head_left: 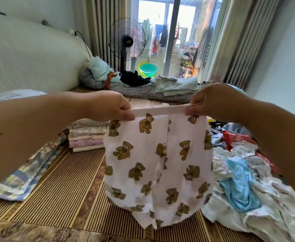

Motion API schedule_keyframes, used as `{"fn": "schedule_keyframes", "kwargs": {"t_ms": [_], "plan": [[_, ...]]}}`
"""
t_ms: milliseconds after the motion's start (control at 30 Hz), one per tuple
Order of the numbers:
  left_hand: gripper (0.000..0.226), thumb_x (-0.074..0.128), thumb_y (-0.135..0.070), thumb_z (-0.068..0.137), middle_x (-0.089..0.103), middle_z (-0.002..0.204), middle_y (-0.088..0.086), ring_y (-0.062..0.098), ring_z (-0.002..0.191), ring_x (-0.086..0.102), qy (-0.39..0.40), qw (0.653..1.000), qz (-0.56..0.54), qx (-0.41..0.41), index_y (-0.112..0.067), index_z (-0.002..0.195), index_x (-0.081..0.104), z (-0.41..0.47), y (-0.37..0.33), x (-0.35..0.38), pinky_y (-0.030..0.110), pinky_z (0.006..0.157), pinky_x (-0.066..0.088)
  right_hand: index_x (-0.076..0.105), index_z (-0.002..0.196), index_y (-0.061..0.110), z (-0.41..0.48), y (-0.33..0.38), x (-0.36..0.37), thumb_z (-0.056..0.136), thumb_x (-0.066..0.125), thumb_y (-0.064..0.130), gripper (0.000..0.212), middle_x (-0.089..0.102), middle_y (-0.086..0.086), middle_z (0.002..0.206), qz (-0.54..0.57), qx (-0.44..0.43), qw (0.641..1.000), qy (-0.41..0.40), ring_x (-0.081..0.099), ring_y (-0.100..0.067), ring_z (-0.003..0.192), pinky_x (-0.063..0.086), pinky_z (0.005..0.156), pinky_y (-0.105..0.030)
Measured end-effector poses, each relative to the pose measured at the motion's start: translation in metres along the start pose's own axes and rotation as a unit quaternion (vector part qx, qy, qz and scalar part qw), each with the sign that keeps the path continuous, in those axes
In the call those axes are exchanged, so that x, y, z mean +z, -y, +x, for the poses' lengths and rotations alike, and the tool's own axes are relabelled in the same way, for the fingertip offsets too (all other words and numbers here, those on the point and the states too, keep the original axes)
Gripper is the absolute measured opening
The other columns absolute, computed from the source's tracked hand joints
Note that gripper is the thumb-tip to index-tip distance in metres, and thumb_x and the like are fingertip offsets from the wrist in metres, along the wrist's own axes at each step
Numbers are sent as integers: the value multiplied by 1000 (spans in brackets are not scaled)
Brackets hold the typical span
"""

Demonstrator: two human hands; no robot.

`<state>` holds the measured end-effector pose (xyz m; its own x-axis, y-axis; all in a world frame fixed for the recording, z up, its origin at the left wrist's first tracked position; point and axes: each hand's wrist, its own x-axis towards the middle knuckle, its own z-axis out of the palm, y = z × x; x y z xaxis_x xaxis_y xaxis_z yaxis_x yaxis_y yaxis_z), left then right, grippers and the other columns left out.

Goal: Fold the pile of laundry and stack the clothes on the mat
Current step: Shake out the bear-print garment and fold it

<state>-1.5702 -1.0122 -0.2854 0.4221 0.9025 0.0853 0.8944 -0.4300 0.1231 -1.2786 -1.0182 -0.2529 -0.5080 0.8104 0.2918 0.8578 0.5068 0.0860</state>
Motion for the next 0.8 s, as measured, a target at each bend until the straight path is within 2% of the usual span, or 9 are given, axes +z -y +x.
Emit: {"fn": "schedule_keyframes", "kwargs": {"t_ms": [133,267,333,400,467,567,667,733,800], "plan": [[56,33,-64,87,54,59,-7,4,55,54,-86,993,67,52,-20,69,62,-7,13,-18,19,53,32,72,83,28,5,-12,5,83,62,53,28,58,6,99,-6,3,1000,-9,51,-12,103,45,91,-36],[47,42,-52,94,60,81,-4,12,87,57,-178,976,108,62,-19,79,71,2,14,-48,30,74,44,69,78,15,21,-18,-9,88,60,49,37,60,0,70,4,59,997,-57,56,-17,68,45,75,-31],[48,47,-50,94,66,78,2,17,80,60,-194,972,131,7,-12,84,73,6,17,-63,28,68,44,70,78,7,26,-25,-19,88,66,37,32,64,-4,67,61,90,986,-129,56,-12,55,41,73,-26],[47,53,-47,93,65,67,5,14,62,57,-195,974,119,-9,-8,80,74,6,19,-74,23,54,35,69,78,8,26,-27,-23,86,70,30,24,69,-5,72,198,115,962,-152,63,-8,54,49,71,-26],[40,59,-45,90,61,58,-1,9,55,54,-208,975,75,-1,-13,70,72,5,17,-80,22,51,31,70,88,5,29,-13,-17,84,72,28,23,72,-10,81,297,100,942,-116,70,-17,69,56,75,-32],[33,64,-48,85,58,56,-11,3,53,54,-211,977,38,1,-27,59,63,9,5,-84,21,50,32,72,102,17,38,36,7,82,75,29,24,74,1,94,400,17,916,-28,69,-4,80,53,71,-18],[31,63,-51,83,59,59,-14,1,56,56,-177,982,58,-13,-28,62,63,12,-3,-84,19,51,34,70,96,29,49,81,38,86,70,31,10,72,13,91,418,-34,908,15,68,0,82,52,76,-21],[38,63,-48,86,55,53,-14,-1,50,54,-174,983,62,2,-28,54,56,11,-2,-85,19,50,32,71,90,20,53,96,57,91,64,27,10,72,6,85,433,-15,901,27,69,-4,75,52,68,-20],[39,62,-45,88,55,49,-16,-4,51,55,-168,984,53,6,-29,53,53,6,-1,-87,20,51,32,69,85,20,52,104,75,92,62,25,11,71,6,82,460,20,885,69,68,-2,69,49,56,-12]]}}
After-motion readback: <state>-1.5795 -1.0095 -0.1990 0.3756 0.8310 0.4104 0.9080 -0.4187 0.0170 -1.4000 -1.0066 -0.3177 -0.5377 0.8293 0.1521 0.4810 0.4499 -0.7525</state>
